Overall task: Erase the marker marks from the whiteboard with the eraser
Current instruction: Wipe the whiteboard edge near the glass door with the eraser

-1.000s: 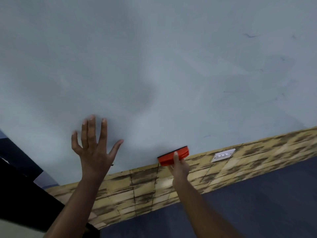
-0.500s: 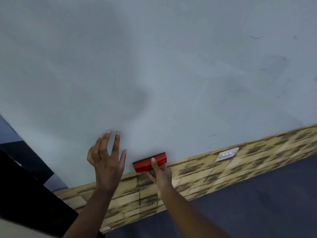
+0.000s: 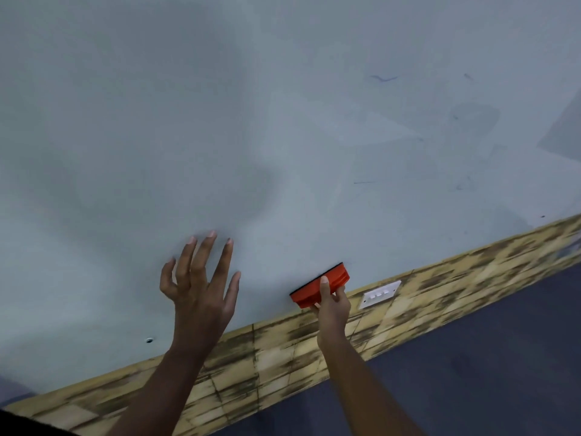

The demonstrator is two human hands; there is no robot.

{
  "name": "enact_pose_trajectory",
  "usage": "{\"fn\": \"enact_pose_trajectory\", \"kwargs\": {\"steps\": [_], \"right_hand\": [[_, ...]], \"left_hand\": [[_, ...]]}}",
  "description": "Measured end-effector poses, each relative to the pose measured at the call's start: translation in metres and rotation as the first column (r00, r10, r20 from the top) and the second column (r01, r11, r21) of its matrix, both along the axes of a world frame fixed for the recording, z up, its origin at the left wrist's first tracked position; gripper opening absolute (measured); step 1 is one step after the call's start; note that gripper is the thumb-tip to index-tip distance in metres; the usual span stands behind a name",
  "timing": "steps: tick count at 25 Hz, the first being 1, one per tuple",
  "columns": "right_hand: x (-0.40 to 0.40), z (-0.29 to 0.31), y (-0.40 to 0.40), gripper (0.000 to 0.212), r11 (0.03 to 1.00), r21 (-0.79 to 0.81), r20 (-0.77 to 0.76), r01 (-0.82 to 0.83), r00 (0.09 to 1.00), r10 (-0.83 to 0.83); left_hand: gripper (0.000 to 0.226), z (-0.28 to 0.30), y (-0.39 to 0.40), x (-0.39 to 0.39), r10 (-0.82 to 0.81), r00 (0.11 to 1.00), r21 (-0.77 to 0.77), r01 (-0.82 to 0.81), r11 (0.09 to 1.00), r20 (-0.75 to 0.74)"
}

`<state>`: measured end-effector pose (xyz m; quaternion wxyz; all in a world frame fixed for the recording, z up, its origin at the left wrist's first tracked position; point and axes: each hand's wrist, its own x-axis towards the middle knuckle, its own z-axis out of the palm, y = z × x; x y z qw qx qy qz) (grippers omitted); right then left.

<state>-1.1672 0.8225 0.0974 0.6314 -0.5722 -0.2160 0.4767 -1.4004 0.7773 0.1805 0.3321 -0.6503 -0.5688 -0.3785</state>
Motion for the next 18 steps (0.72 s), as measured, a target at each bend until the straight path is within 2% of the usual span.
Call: {"fn": "enact_pose_trajectory", "kwargs": {"steps": [4,7,9,11,12,13,14,15,17,18], "right_hand": [[0.065,-0.013,0.019,0.041,0.995,-0.093,-0.205,-0.041,0.979,0.022],[0.095,-0.026,0.030,0.047,0.994,-0.108,-0.236,-0.027,0.972,0.001],[0.097,-0.022,0.034,0.065,0.997,-0.048,-0.129,0.067,0.989,-0.072],[0.091,-0.009,0.033,0.079,0.994,0.076,0.205,0.076,0.975,-0.090],[0.082,-0.004,0.030,0.079,0.988,0.147,0.408,0.037,0.908,-0.095],[0.074,0.001,0.026,0.075,0.981,0.191,0.596,-0.026,0.798,-0.095],[0.068,-0.001,0.022,0.071,0.969,0.216,0.750,-0.118,0.656,-0.087],[0.065,-0.009,0.018,0.067,0.948,0.224,0.874,-0.228,0.477,-0.092],[0.071,-0.033,0.020,0.072,0.879,0.194,0.981,-0.436,0.084,-0.175],[0.077,-0.045,0.024,0.085,0.856,0.159,0.978,-0.492,-0.038,-0.204]], "left_hand": [[0.057,0.013,0.024,0.054,-0.032,0.999,0.007,0.032,0.999,0.033],[0.059,0.022,0.040,0.089,-0.038,0.999,0.032,0.038,0.999,0.010],[0.062,0.027,0.049,0.101,-0.002,1.000,0.071,0.002,0.997,-0.003],[0.064,0.028,0.057,0.106,0.043,0.999,0.109,-0.043,0.993,-0.002],[0.066,0.026,0.061,0.106,0.061,0.998,0.121,-0.060,0.991,-0.001],[0.068,0.024,0.065,0.106,0.078,0.997,0.129,-0.077,0.989,0.000],[0.071,0.021,0.069,0.106,0.090,0.996,0.132,-0.089,0.987,0.001],[0.074,0.020,0.071,0.105,0.098,0.995,0.135,-0.096,0.986,-0.003],[0.076,0.017,0.077,0.104,0.111,0.994,0.147,-0.108,0.983,-0.009],[0.076,0.015,0.080,0.104,0.121,0.993,0.155,-0.117,0.981,-0.014]]}}
